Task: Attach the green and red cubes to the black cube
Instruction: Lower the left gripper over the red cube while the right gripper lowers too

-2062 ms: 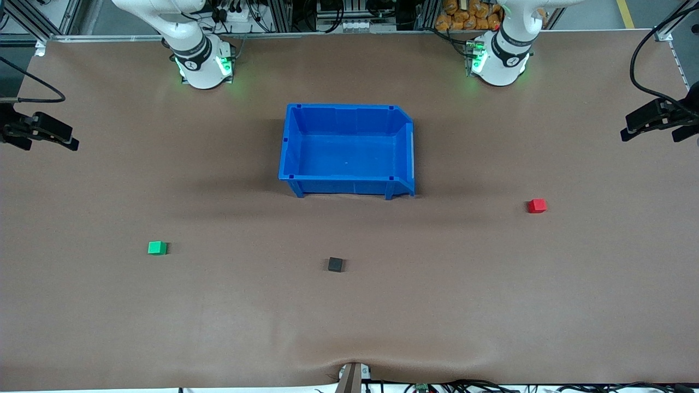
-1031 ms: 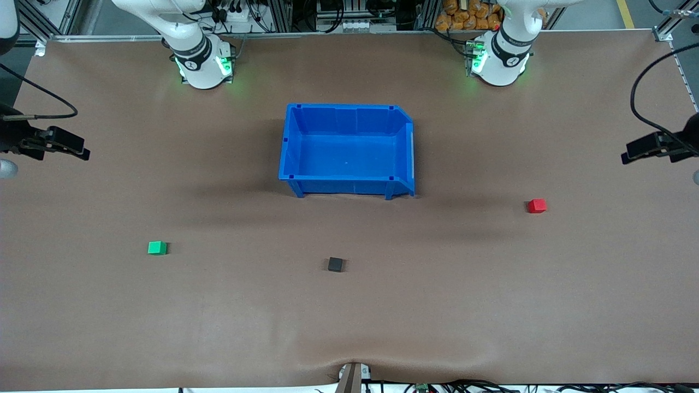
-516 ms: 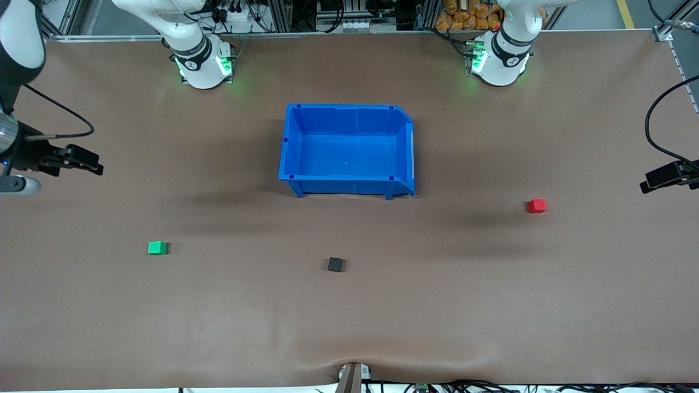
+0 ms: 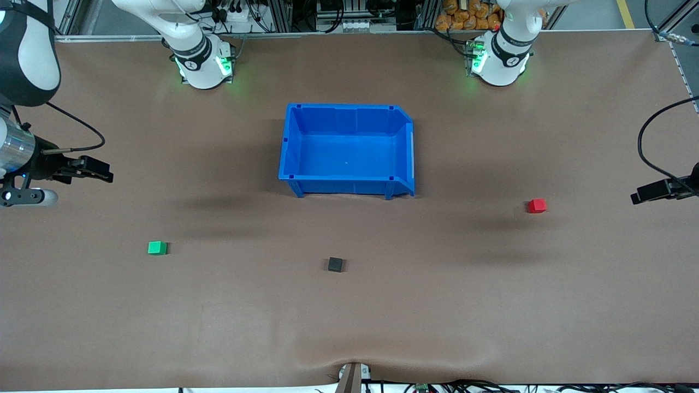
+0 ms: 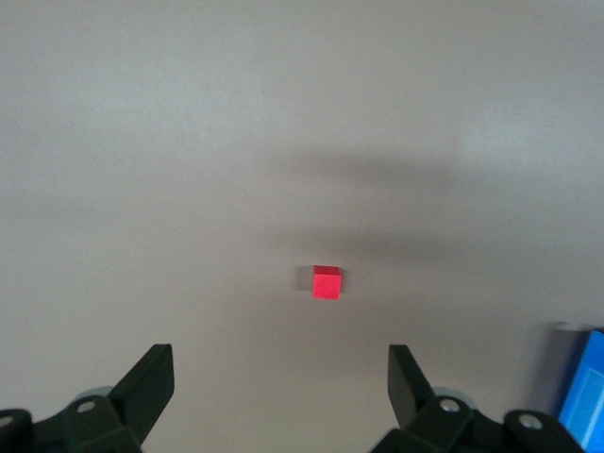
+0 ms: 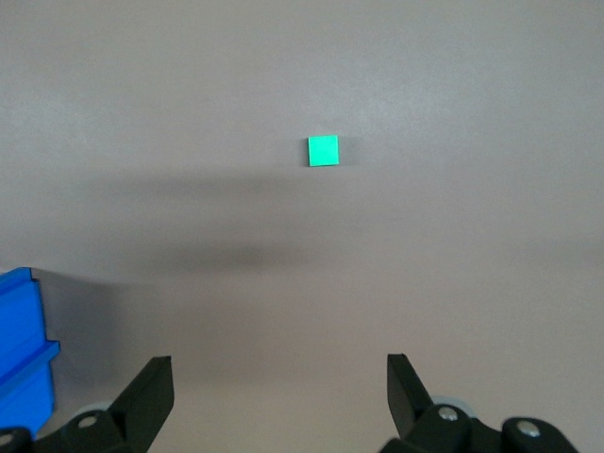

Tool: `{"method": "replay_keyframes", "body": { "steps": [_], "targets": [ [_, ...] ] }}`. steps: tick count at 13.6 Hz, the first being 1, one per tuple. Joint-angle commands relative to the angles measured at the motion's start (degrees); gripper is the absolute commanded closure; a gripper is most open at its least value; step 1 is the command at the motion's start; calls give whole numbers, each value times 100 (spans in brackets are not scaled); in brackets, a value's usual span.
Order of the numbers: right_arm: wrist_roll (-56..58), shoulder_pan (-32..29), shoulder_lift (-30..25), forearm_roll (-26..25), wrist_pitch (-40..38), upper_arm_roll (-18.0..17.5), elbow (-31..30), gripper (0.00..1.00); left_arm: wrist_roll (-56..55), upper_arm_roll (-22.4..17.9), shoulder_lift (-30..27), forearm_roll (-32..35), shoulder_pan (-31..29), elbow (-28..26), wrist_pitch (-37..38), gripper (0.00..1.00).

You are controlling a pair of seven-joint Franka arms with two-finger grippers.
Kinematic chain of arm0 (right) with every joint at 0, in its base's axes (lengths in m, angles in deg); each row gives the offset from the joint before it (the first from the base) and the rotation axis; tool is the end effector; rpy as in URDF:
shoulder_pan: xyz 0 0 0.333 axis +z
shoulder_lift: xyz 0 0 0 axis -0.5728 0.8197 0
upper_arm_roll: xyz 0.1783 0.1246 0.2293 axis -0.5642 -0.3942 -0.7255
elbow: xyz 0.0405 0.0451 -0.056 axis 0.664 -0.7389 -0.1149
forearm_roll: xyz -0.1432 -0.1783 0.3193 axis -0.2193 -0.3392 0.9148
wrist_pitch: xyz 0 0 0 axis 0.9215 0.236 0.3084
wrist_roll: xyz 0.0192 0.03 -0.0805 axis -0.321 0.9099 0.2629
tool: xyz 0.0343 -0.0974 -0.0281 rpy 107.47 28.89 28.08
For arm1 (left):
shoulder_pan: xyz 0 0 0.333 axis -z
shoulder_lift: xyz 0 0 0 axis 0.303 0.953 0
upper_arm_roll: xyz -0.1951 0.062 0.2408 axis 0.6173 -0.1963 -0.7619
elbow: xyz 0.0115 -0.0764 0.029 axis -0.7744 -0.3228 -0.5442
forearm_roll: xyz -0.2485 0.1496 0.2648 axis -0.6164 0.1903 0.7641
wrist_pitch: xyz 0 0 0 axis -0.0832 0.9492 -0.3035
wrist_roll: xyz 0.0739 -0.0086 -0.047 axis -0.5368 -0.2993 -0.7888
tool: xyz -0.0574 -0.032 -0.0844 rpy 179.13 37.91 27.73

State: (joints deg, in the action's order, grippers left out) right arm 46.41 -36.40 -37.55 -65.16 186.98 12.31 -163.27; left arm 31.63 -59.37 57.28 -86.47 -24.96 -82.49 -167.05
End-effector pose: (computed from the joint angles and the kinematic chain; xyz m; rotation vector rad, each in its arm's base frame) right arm 0.5823 -0.0393 0.5160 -3.1142 -0.0203 0.1625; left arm 0.6364 0.1021 0.5156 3.1245 0.1752 -0.0945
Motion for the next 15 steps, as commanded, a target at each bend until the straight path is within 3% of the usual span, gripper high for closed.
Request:
{"method": "replay_keyframes", "body": {
  "steps": [1, 8, 12, 15],
  "targets": [
    [70, -83, -57, 1, -34, -25, -93, 0, -16, 27, 478, -106, -6, 129, 10, 0],
    [88, -407, 65, -8, 616, -25, -541, 0, -420, 54, 1560, -774, 3, 138, 1, 0],
    [577, -741, 372, -17, 879, -25, -524, 0, -543, 54, 1894, -143, 432, 129, -104, 0],
    [1115, -822, 627, -17, 1073, -25, -462, 0, -544, 71, 2149, 193, 434, -98, -421, 0]
  ]
}}
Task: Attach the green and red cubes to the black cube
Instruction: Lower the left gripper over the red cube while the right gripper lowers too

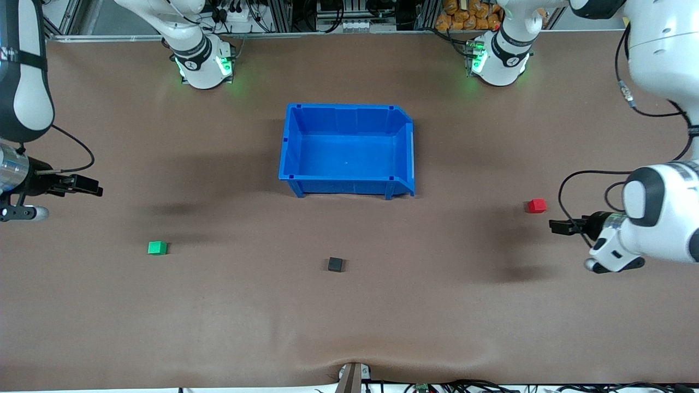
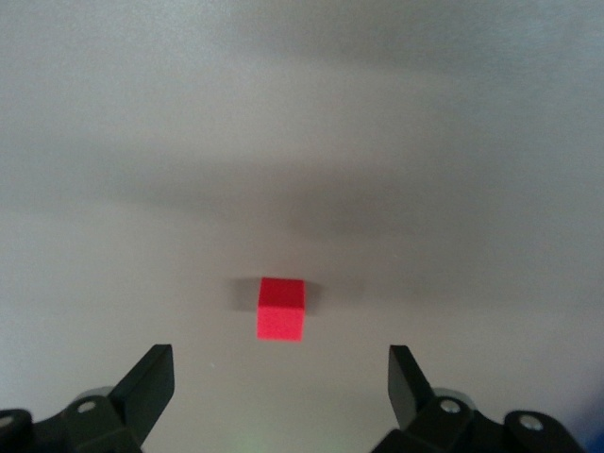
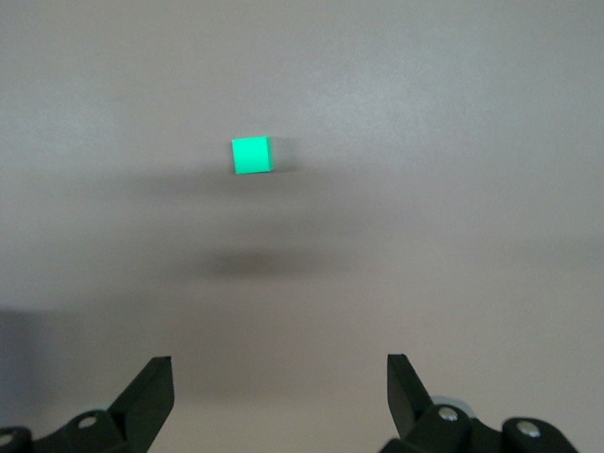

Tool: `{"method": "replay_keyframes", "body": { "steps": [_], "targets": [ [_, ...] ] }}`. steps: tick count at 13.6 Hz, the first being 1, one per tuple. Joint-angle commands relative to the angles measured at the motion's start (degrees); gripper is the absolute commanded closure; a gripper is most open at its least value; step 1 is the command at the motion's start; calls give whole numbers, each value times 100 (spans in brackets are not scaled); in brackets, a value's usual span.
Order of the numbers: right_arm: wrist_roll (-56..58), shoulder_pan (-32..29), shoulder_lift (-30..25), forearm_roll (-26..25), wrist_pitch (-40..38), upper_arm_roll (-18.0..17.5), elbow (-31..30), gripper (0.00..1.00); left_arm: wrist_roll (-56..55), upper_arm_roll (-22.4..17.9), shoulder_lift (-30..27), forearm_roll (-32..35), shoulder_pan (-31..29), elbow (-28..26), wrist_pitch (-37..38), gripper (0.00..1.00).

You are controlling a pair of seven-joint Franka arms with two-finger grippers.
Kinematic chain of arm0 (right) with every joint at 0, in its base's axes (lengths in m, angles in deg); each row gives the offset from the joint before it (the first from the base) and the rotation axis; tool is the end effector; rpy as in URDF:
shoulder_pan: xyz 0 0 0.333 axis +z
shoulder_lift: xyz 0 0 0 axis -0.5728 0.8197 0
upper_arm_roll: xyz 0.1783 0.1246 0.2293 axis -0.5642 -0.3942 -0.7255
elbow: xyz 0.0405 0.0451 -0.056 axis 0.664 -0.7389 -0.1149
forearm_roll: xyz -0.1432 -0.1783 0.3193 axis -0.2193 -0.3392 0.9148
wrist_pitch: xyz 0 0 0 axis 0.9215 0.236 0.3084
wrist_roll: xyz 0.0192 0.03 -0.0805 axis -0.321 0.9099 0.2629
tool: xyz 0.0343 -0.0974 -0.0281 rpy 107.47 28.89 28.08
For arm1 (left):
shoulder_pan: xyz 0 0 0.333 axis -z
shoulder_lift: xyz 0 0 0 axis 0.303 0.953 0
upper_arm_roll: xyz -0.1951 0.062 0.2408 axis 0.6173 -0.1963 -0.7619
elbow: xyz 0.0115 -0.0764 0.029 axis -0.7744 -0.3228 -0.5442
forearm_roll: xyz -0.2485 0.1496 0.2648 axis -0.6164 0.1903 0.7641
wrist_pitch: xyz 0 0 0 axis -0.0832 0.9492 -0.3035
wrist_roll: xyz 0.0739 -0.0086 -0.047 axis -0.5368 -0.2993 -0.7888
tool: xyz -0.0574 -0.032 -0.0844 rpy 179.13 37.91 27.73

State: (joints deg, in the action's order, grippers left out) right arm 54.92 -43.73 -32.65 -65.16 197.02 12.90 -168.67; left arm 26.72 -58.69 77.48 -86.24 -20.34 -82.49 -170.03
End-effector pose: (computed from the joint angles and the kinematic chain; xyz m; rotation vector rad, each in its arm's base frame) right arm 0.5885 -0.1226 0.4347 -3.1051 -0.0316 0.1642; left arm 0.6733 0.0458 0.2839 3.0843 0.1634 -0.5648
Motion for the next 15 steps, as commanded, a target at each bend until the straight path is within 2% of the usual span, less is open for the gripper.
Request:
{"method": "replay_keyframes", "body": {
  "steps": [1, 4, 8, 10, 15],
  "targets": [
    [291, -62, 199, -16, 96, -83, 104, 0, -62, 4, 139, 222, -3, -142, -132, 0],
    [291, 25, 427, -8, 324, -92, 121, 0, -53, -5, 323, 240, 41, -186, -176, 0],
    [282, 131, 928, -8, 1000, -92, 121, 0, -53, 4, 376, 240, 76, -678, -588, 0],
    [230, 166, 1033, -8, 1045, -92, 191, 0, -62, 4, 376, 232, 77, -880, -686, 0],
    [186, 184, 1612, 19, 1176, -92, 613, 0, -36, 4, 376, 249, 85, -1057, -686, 14]
  ]
}}
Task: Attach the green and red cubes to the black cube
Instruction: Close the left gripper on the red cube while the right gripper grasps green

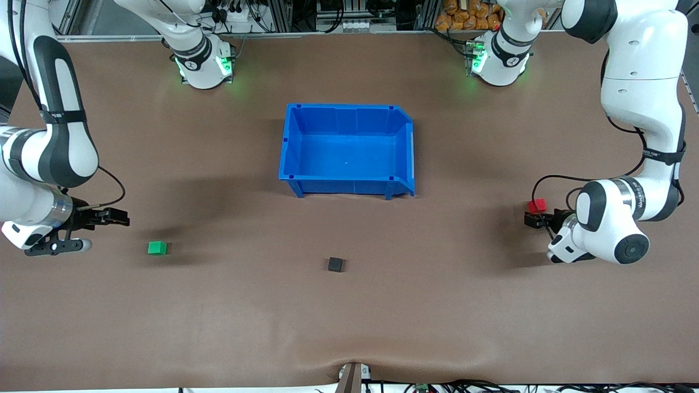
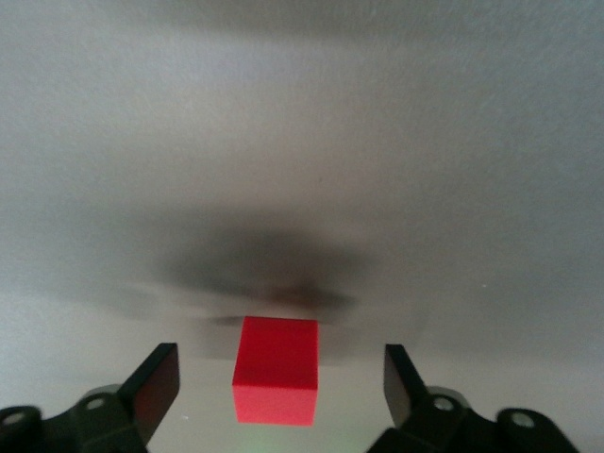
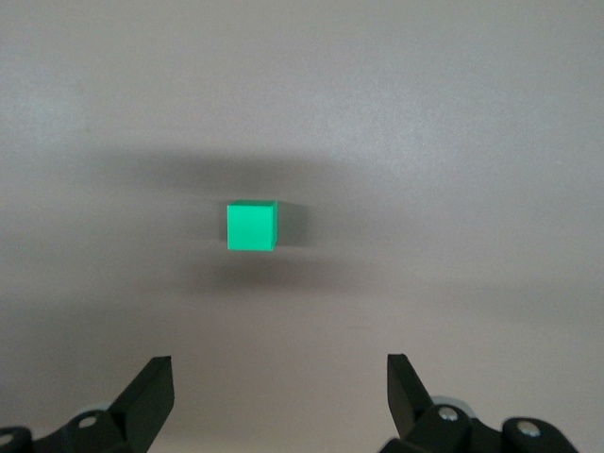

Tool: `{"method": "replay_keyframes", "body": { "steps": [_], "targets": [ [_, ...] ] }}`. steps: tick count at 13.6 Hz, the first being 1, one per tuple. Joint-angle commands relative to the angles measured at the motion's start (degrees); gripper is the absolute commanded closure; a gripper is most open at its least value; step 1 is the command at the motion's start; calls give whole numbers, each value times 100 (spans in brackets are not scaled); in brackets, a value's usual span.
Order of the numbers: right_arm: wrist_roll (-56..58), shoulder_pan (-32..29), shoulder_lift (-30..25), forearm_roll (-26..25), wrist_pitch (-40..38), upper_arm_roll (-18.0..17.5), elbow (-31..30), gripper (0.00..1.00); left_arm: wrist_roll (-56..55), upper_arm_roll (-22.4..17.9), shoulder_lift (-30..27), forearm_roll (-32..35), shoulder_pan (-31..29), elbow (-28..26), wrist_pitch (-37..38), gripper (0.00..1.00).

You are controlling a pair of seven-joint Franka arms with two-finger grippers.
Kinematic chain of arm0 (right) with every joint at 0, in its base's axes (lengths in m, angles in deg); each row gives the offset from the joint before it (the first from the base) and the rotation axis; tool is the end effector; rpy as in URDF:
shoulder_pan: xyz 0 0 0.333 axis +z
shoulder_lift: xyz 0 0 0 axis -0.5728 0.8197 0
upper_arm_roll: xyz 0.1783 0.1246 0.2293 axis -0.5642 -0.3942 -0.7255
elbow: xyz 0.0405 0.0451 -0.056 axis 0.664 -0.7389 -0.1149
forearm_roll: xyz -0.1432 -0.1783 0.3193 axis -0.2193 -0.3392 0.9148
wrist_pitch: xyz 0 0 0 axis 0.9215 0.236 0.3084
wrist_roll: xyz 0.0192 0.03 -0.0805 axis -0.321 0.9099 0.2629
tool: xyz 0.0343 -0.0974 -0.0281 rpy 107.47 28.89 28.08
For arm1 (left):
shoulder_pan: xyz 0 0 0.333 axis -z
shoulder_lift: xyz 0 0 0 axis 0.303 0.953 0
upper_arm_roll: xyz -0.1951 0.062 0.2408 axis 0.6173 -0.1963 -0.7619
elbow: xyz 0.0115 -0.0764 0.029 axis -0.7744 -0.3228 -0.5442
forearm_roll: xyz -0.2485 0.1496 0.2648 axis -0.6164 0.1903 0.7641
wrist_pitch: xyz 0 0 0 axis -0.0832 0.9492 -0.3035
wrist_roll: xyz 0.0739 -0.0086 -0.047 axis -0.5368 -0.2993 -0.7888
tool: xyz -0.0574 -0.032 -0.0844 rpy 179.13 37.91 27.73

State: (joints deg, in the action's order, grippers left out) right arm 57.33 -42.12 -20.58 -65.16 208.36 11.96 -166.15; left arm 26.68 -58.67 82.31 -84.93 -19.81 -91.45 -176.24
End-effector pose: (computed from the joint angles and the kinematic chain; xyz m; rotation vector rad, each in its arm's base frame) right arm 0.6368 -0.1036 0.3384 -3.1166 -0.1651 0.1197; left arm 0.6326 0.0401 0.1712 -3.0232 -0.1321 0.7637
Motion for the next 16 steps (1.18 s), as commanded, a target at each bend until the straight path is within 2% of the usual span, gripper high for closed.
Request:
{"method": "replay_keyframes", "body": {
  "steps": [1, 2, 3, 5, 13, 14, 16],
  "targets": [
    [-108, 41, 599, 27, 199, -15, 405, 0, -14, -8, -108, 118, 24, -161, -64, 15],
    [-134, 93, 775, 166, 470, -24, 406, 0, 21, 1, -108, 118, 24, -161, -64, 19],
    [-126, 137, 968, 403, 778, -15, 406, 0, 57, 1, -99, 118, 24, -161, -64, 28],
    [-126, 225, 1242, 537, 1175, -15, 423, 0, 66, 1, -99, 118, 24, -161, -64, 34],
    [-38, 243, 1409, 484, 1177, -15, 485, 0, 83, 10, -90, 206, 24, -152, -64, 36],
    [-47, 261, 1410, 484, 1124, -7, 467, 0, 101, 10, -90, 206, 24, -161, -64, 40],
    [-12, 243, 1436, 484, 1132, -7, 458, 0, 118, 19, -90, 206, 15, -161, -56, 62]
  ]
}}
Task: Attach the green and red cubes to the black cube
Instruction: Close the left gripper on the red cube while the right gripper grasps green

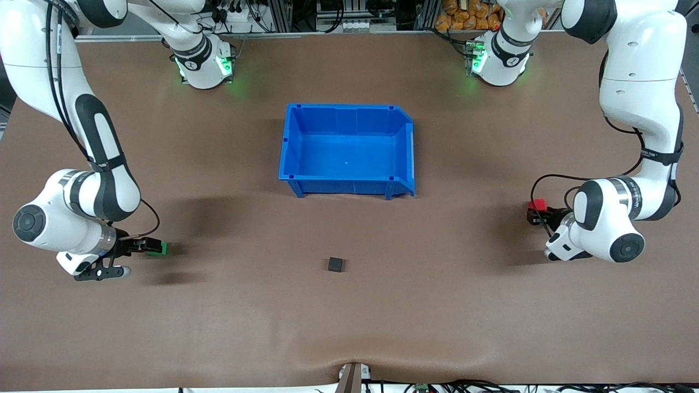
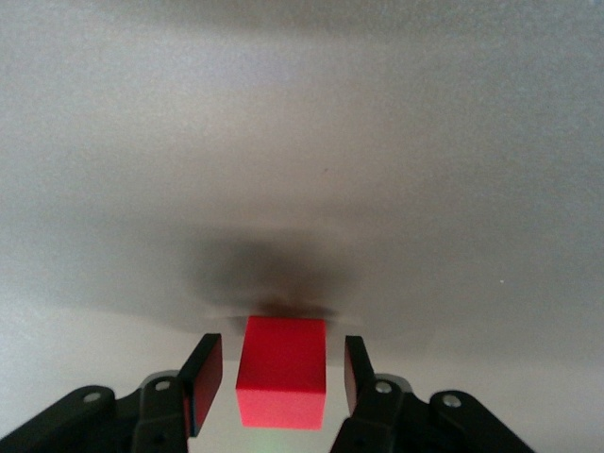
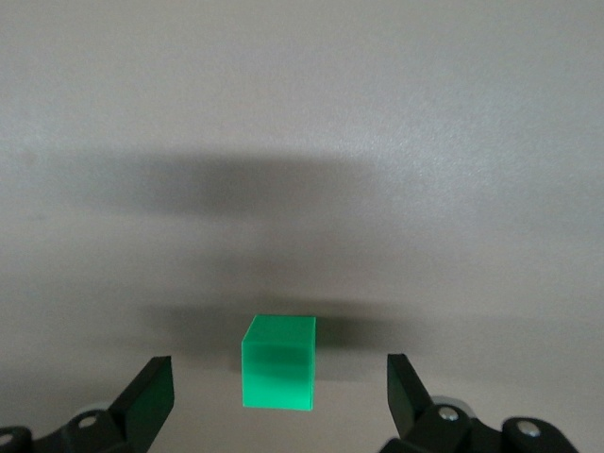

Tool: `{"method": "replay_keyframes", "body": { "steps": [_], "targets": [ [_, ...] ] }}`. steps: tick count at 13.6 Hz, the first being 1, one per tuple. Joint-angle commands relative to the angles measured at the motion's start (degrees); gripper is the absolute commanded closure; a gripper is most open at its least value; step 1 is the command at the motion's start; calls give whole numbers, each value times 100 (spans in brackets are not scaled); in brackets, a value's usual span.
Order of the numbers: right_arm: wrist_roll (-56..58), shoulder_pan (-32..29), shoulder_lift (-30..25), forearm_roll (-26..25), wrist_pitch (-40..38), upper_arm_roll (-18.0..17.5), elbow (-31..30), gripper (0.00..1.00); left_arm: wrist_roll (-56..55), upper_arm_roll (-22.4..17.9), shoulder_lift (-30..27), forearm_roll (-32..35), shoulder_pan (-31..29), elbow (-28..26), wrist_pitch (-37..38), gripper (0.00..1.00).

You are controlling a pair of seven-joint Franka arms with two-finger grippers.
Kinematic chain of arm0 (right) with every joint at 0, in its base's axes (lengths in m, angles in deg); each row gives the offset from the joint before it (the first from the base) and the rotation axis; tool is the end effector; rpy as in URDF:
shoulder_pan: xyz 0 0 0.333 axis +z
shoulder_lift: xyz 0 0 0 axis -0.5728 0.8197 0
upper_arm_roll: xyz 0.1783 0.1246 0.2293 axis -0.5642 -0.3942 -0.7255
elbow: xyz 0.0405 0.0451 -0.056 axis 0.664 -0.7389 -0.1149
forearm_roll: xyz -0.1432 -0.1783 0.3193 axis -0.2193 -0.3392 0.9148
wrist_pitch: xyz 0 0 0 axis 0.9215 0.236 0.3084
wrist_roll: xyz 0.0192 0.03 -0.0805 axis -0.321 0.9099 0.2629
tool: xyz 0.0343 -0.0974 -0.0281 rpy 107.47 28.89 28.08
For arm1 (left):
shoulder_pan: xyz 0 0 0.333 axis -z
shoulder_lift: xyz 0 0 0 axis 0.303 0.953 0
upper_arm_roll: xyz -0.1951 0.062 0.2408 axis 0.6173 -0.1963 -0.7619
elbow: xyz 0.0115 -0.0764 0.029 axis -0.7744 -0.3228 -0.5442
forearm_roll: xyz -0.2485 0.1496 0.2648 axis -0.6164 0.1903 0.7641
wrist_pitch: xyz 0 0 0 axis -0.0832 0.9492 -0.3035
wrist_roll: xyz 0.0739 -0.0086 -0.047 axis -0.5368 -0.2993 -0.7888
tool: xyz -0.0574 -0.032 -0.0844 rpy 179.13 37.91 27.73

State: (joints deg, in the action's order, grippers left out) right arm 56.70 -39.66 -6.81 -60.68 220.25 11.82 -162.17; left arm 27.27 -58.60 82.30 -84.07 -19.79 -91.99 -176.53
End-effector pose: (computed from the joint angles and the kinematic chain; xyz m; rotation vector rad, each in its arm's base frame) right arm 0.6718 -0.0764 0.2263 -3.0809 -0.1385 0.0480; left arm 0.6301 0.0402 0.1681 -3.0131 -0.1022 0.7682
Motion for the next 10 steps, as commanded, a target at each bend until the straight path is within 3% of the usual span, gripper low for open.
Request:
{"method": "replay_keyframes", "body": {
  "steps": [1, 3, 5, 7, 8, 9, 10],
  "targets": [
    [52, -3, 59, 28, -57, 7, 17, 0, 60, 12, -89, 120, 13, -107, -18, 76],
    [43, 5, 155, 28, 40, 7, 17, 0, 60, 12, -80, 111, 4, -98, -18, 93],
    [52, 6, 173, 10, 84, 7, 17, 0, 16, 20, -36, 41, -22, -90, -18, 100],
    [52, 6, 243, 1, 250, 7, 17, 3, -11, 29, -45, -212, -48, -63, -9, 100],
    [52, 6, 287, 1, 321, 7, 17, 27, -28, 21, -62, -327, -57, -2, 8, 100],
    [52, 14, 305, 1, 330, 7, 25, 69, -80, 21, -36, -337, -22, 155, 0, 100],
    [52, 6, 305, 1, 321, 7, 26, 100, -159, 20, -1, -363, -31, 296, -1, 100]
  ]
}}
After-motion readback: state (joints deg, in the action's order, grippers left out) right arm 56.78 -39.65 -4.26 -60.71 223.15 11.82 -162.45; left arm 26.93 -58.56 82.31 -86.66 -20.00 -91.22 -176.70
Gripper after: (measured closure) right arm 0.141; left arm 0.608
